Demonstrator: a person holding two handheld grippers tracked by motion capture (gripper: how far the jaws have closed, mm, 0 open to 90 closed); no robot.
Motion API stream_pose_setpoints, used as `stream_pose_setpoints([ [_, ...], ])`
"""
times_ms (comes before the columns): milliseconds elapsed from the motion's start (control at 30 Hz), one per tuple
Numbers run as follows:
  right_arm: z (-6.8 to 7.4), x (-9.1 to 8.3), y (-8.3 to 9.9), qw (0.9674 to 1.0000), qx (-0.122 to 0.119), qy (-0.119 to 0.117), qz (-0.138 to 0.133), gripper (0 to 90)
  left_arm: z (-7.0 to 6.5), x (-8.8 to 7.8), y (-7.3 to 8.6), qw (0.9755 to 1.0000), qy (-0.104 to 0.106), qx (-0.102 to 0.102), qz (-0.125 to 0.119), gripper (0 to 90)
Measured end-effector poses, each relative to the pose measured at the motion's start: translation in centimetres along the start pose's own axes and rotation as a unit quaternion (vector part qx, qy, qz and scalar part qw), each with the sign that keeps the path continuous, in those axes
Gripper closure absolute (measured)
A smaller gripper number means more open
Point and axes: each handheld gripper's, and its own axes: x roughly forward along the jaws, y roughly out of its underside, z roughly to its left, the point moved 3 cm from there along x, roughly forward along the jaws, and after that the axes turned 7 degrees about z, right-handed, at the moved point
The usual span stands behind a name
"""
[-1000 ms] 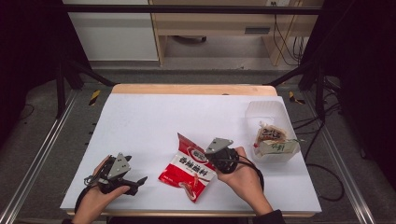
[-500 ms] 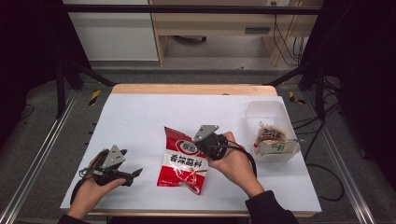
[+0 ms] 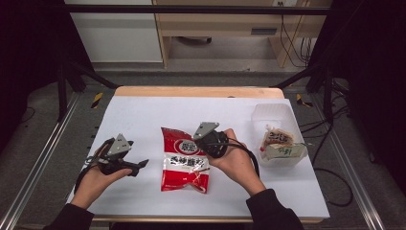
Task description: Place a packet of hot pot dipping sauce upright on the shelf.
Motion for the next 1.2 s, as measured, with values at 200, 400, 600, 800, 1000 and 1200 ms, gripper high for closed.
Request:
stream_pose_setpoints([
  [200, -0.4, -0.2, -1.3, 0.9999, -0.014, 0.005, 0.000, 90.0, -0.3, 0.3, -2.3, 0.9998, 0.009, 0.019, -0.004, 13.4],
  [400, -0.7, -0.1, -2.0, 0.9998, -0.017, 0.003, -0.005, 90.0, -0.2, 0.6, -3.7, 0.9997, 0.011, 0.023, -0.006, 13.4],
  [600, -0.3, -0.5, -2.1, 0.9997, -0.020, 0.005, -0.014, 90.0, -0.1, 0.2, -4.5, 0.9996, 0.014, 0.019, -0.016, 14.2],
  [800, -0.1, -0.8, -2.4, 0.9995, -0.026, 0.004, -0.017, 90.0, 0.0, -0.1, -5.2, 0.9993, 0.018, 0.018, -0.026, 16.8],
  [1000, 0.1, -1.2, -2.5, 0.9994, -0.029, 0.001, -0.020, 90.0, -0.1, 0.0, -6.3, 0.9979, 0.044, 0.032, -0.034, 30.7],
  [1200, 0.4, -1.9, -2.3, 0.9993, -0.030, -0.002, -0.024, 90.0, -0.3, 0.4, -7.3, 0.9964, 0.067, 0.032, -0.041, 36.1],
])
